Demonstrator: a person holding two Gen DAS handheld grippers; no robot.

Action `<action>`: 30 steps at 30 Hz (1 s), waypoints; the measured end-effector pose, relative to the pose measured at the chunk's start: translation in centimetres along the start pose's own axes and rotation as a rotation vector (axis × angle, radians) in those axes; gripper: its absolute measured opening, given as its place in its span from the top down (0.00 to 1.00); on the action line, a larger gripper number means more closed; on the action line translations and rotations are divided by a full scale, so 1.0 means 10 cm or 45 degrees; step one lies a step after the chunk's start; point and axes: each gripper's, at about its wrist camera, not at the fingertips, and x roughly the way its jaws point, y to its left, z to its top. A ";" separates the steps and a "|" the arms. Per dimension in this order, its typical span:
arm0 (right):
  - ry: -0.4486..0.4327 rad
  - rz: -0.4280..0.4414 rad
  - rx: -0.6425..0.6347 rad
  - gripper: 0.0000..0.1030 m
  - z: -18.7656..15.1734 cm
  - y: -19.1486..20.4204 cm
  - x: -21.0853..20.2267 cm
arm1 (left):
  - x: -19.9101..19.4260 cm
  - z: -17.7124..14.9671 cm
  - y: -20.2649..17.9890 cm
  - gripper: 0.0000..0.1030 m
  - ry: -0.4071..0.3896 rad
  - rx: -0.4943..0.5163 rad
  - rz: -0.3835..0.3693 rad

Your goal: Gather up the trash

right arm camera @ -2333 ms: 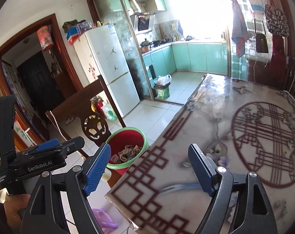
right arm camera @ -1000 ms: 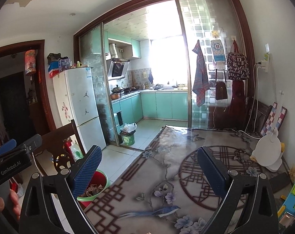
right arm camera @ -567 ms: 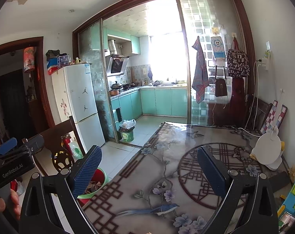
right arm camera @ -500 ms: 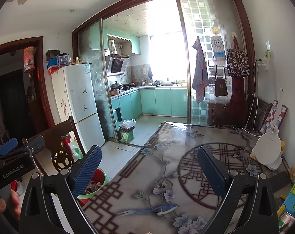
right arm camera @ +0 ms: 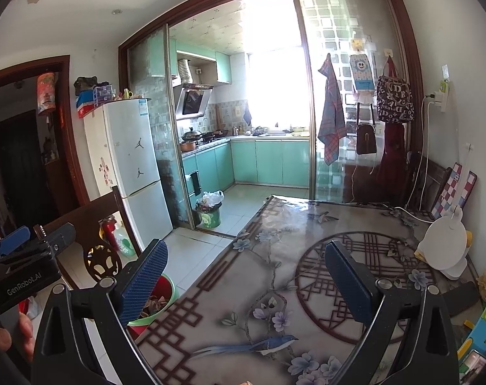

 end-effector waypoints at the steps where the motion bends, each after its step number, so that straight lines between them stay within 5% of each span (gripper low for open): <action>1: 0.001 0.000 -0.001 0.04 0.00 0.00 0.01 | 0.01 0.00 0.00 0.00 0.005 -0.002 0.000; 30: 0.017 -0.009 0.005 0.04 0.00 0.00 0.15 | 0.19 -0.02 -0.04 0.00 0.057 0.003 -0.005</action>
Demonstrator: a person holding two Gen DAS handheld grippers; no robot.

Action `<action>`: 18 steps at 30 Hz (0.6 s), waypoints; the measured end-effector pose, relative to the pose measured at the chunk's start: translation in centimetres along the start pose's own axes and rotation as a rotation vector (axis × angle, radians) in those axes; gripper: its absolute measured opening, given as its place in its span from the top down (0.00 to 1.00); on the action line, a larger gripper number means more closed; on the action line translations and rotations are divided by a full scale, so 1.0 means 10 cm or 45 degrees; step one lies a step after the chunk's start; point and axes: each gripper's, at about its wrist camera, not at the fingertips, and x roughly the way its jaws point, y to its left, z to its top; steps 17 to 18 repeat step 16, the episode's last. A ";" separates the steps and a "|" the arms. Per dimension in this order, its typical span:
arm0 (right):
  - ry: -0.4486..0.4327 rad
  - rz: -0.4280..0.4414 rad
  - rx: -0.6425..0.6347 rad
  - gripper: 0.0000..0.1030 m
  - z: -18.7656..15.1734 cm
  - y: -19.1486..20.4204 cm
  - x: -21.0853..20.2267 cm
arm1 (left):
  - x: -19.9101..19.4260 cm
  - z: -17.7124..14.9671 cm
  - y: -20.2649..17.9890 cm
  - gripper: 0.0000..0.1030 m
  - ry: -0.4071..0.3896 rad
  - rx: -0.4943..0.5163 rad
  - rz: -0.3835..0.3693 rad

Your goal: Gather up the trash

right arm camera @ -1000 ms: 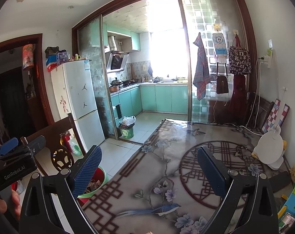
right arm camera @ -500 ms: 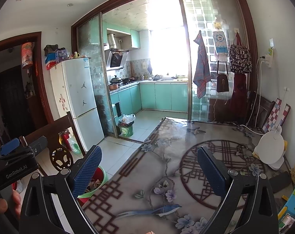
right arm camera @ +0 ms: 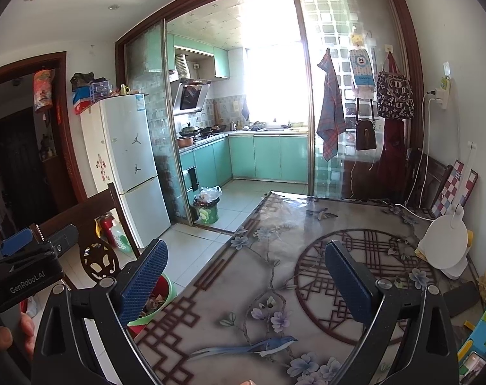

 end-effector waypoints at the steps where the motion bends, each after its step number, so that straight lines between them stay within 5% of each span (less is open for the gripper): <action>1: 0.000 0.000 0.000 0.04 0.00 0.00 0.00 | 0.00 0.00 -0.01 0.00 0.002 0.000 -0.003; 18: 0.021 -0.034 0.044 0.04 -0.09 -0.19 0.10 | 0.09 -0.03 -0.17 0.00 0.030 0.059 -0.018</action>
